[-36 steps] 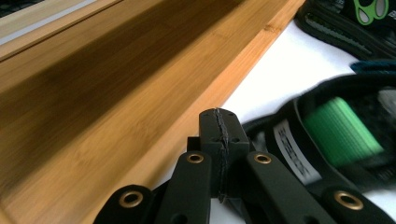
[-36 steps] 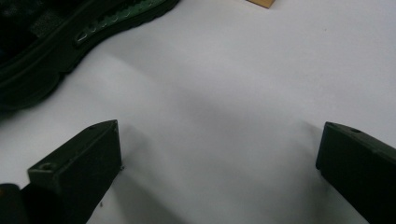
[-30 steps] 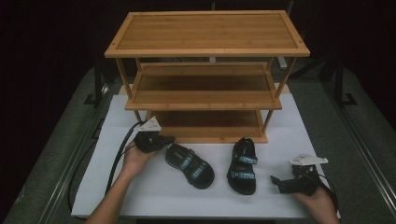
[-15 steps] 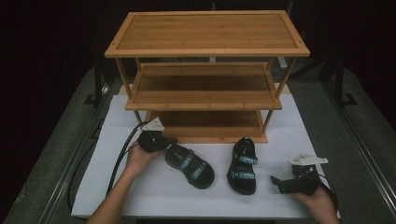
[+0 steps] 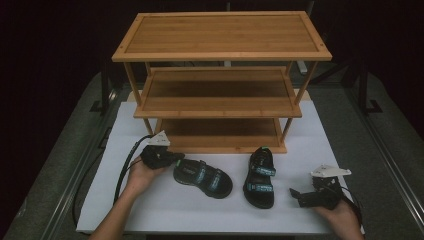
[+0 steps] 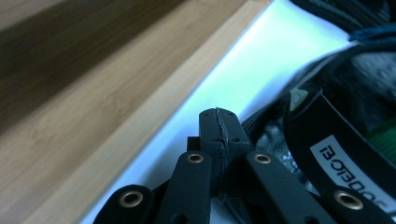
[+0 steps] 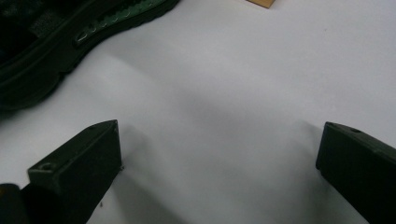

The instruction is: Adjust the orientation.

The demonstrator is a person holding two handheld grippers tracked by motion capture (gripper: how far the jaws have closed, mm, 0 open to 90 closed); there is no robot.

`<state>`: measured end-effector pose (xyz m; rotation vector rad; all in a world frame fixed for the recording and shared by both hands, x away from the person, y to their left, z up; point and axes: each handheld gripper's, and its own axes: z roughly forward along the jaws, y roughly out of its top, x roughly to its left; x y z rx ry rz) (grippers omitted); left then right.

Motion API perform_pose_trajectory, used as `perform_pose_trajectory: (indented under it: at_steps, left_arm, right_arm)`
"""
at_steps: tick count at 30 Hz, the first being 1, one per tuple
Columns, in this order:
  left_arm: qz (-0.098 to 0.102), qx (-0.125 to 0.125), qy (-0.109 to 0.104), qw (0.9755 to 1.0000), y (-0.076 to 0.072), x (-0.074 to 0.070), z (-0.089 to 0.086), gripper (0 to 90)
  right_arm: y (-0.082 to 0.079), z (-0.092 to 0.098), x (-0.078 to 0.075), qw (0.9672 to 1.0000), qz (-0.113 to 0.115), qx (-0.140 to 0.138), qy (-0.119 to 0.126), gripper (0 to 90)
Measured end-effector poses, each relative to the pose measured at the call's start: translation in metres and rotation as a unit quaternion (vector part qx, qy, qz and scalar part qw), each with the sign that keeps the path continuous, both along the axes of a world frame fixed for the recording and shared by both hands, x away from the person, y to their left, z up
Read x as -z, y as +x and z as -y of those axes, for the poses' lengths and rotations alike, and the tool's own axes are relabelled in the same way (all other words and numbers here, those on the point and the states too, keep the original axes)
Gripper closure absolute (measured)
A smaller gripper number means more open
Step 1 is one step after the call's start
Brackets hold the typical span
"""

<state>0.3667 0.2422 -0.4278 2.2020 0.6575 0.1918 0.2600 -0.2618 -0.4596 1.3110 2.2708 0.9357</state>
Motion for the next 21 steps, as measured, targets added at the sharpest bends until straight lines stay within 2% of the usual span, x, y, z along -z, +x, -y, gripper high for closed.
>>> perform_pose_trajectory:
  at_steps: [2, 4, 11, 13, 21]
  left_arm:
    - [0.001, 0.002, 0.005, 1.0000, -0.005, -0.001, -0.003, 90.0]
    - [-0.001, 0.002, 0.000, 1.0000, -0.011, 0.000, -0.006, 90.0]
    - [-0.004, 0.005, 0.002, 1.0000, -0.032, -0.001, -0.013, 90.0]
    - [-0.004, 0.007, 0.004, 1.0000, -0.033, -0.001, -0.014, 90.0]
    - [-0.013, 0.014, -0.007, 0.9998, -0.053, 0.000, -0.016, 90.0]
  right_arm:
    - [0.000, 0.000, 0.000, 1.0000, 0.000, 0.000, 0.000, 0.0]
    - [0.000, 0.000, 0.000, 1.0000, 0.000, 0.000, 0.000, 0.0]
    - [0.000, 0.000, 0.000, 1.0000, 0.000, 0.000, 0.000, 0.0]
    - [0.000, 0.000, 0.000, 1.0000, 0.000, 0.000, 0.000, 0.0]
    - [0.000, 0.000, 0.000, 1.0000, -0.001, 0.000, 0.000, 0.0]
